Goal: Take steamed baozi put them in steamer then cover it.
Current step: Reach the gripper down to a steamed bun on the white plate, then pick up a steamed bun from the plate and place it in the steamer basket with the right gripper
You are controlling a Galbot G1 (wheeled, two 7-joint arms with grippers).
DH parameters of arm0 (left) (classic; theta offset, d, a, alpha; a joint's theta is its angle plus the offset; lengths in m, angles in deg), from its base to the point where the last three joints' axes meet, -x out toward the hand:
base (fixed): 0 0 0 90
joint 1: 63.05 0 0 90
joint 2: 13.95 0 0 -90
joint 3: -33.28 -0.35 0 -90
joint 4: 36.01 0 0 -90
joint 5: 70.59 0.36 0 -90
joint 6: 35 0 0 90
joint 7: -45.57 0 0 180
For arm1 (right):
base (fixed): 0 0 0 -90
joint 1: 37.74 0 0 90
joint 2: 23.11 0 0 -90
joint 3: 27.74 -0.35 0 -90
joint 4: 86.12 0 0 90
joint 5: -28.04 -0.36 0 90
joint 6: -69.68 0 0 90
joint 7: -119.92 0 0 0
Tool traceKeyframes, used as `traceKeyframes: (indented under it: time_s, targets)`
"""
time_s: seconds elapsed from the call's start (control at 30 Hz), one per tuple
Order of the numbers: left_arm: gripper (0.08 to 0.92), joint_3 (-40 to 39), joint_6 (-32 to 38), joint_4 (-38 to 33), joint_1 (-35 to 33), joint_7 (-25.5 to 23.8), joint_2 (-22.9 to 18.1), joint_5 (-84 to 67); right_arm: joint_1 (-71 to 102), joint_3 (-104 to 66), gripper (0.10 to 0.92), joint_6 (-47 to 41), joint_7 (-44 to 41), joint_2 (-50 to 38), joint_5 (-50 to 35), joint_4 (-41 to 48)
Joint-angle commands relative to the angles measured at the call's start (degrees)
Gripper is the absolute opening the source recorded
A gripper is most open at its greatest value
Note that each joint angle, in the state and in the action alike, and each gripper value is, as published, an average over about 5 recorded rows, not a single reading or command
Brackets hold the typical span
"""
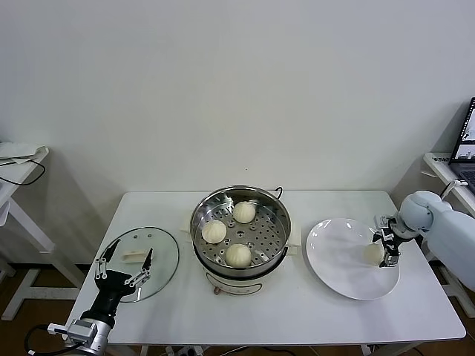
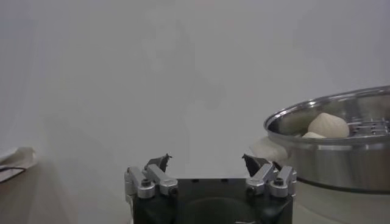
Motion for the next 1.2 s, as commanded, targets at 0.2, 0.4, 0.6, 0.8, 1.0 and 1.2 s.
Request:
traceKeyframes:
  time_s: [0.2,0.4,0.6,0.8,1.0,1.2]
  targets:
    - [0.823,-0.21,0.01,0.11,0.11,0.01,-0.05,0.07,0.57,-0.84,0.782,0.31,-0.26,0.66,1.08,0.56]
    - [0.823,-0.26,0.01,0.2,0.16,0.04,-0.07,0.1,0.59,-0.91,0.742,0.36,-0.5,0.52,1.1,0.29]
    - [0.823,-0.26,0.01,0.09,0.2,0.06,-0.09,0.12,0.53,-0.89,0.73,0.35,-0.71,0.44,0.98,-0.13]
    - [0.823,-0.25,0.02,-0.07,0.17,0.06,-0.13,0.11,-0.12,-0.36,0.713,0.01,-1.17,-0.29,0.31,-1.3]
    - [0.823,-0.29,0.03,-0.56,0.03,0.07,-0.19,0.12,-3.27,2.74,0.707,-1.73,-1.52,-2.84,-3.77,-4.72]
    - [0.823,-0.34,-0.02,-1.18,-0.12,0.17,-0.15,0.21,-16.11,15.82,0.704,-6.5,-2.19,-8.7,-14.44,-13.15]
